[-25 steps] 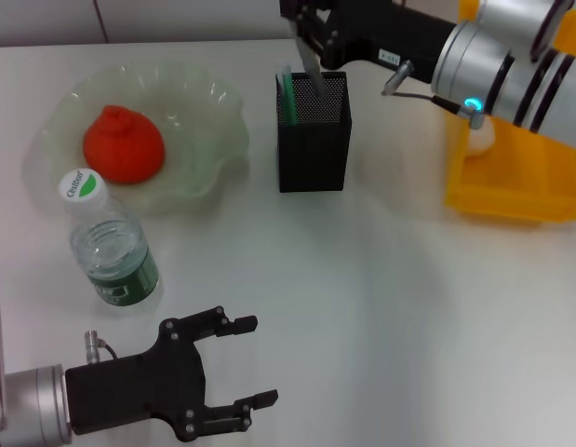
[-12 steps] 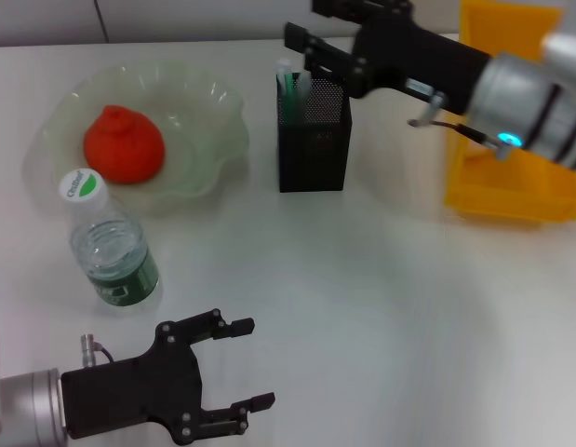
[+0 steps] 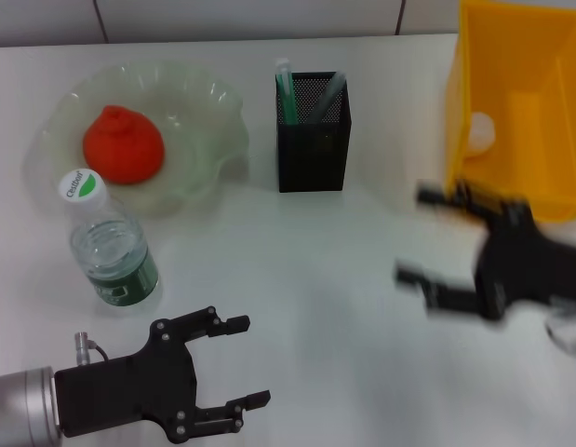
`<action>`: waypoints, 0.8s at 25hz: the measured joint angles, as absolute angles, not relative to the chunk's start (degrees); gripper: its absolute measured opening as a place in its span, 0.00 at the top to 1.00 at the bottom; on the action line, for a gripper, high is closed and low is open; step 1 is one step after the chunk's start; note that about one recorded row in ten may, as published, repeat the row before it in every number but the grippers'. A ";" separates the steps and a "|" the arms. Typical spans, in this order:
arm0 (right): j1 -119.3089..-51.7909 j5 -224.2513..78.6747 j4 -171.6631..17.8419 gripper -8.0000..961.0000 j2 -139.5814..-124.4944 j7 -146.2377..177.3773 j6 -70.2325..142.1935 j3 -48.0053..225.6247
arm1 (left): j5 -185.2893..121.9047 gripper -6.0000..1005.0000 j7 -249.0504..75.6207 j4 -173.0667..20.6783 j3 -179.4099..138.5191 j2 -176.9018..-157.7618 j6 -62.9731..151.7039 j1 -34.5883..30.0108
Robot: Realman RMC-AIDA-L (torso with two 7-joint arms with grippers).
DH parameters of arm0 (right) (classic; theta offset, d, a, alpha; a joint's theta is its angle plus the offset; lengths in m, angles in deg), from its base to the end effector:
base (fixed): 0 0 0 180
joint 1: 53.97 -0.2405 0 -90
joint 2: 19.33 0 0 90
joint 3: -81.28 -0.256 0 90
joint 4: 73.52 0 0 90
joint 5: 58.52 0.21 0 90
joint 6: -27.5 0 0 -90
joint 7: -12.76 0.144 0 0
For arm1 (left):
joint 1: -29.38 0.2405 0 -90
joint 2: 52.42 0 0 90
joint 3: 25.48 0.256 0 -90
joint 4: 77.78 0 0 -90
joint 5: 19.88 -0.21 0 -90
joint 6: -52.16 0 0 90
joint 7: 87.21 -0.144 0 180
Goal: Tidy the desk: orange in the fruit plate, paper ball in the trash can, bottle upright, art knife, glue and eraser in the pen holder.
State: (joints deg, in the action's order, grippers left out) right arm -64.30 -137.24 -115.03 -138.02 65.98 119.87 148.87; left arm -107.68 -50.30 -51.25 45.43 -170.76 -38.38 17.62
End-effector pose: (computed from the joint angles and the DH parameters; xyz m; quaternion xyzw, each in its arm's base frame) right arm 0.2677 0.2503 -0.0090 -0.9142 0.0564 0.3568 0.1838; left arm -0.3025 0.2058 -0.0599 -0.9509 -0.0306 -0.2820 0.1239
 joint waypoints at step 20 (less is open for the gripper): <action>-64.74 -151.95 -100.50 0.12 -138.36 53.28 123.34 142.38 | -107.68 0.23 -50.30 -51.27 45.18 -170.63 -38.63 18.59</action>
State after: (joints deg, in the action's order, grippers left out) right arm -64.74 -151.95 -100.50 -138.36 53.28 123.34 142.38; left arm -107.68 -50.30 -51.27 45.18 -170.63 -38.63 18.59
